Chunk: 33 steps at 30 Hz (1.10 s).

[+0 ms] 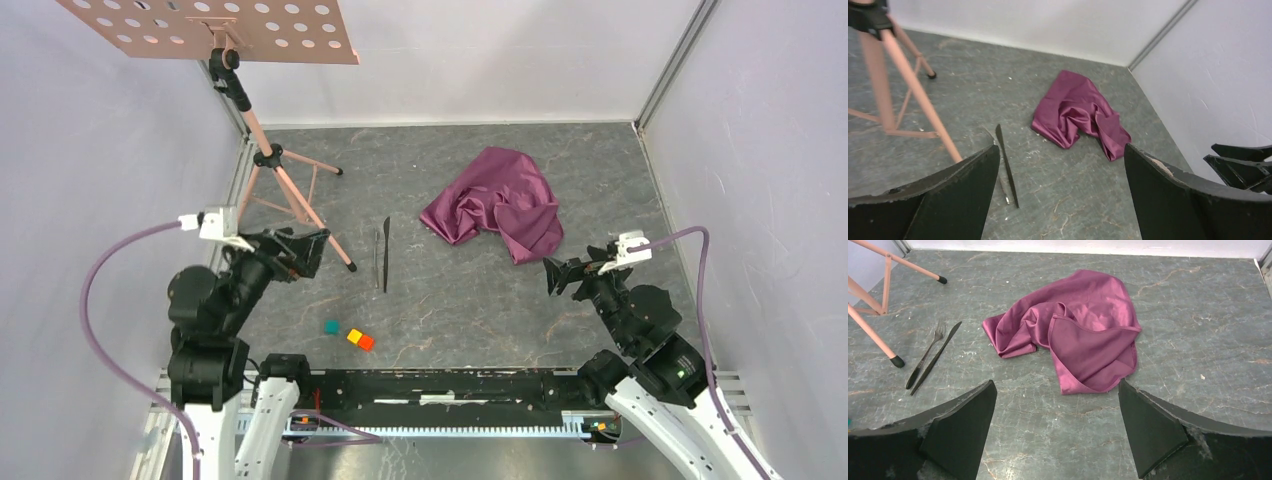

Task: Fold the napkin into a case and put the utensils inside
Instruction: Pick up the crumpled napkin from the center of the board.

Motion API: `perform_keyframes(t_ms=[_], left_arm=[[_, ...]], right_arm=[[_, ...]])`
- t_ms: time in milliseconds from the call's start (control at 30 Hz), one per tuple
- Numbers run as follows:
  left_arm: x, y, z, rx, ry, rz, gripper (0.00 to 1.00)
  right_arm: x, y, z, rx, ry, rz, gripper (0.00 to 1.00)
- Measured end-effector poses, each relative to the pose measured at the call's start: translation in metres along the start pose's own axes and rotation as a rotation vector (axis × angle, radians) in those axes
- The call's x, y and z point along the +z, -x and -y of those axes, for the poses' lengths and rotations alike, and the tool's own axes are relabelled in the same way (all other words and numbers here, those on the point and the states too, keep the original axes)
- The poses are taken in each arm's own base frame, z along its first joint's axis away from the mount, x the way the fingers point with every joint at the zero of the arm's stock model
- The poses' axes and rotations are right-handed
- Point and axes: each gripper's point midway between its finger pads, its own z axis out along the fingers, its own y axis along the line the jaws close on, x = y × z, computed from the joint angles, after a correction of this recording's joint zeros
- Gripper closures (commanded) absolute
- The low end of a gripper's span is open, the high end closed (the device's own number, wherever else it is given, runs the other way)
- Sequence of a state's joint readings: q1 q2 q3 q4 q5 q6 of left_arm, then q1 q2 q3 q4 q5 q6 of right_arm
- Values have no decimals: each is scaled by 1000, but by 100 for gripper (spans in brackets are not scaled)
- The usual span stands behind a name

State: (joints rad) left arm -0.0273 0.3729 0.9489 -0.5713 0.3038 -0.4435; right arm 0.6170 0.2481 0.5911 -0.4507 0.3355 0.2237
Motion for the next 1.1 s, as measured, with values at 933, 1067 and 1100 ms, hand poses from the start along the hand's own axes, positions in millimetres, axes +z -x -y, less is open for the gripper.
perform_keyframes(t_ms=[933,1067,1100], left_arm=[[117,-98,114,78,-403,-413,0],[136,-116,117,79,-399,-456,0],[139,-120,117,79,-400,-466,0]], right_arm=[[112,-137,31,52,-255,-470,2],[140,-151,35,110,-164,-523,8],[148,-154,30,105,-124,-545,9]])
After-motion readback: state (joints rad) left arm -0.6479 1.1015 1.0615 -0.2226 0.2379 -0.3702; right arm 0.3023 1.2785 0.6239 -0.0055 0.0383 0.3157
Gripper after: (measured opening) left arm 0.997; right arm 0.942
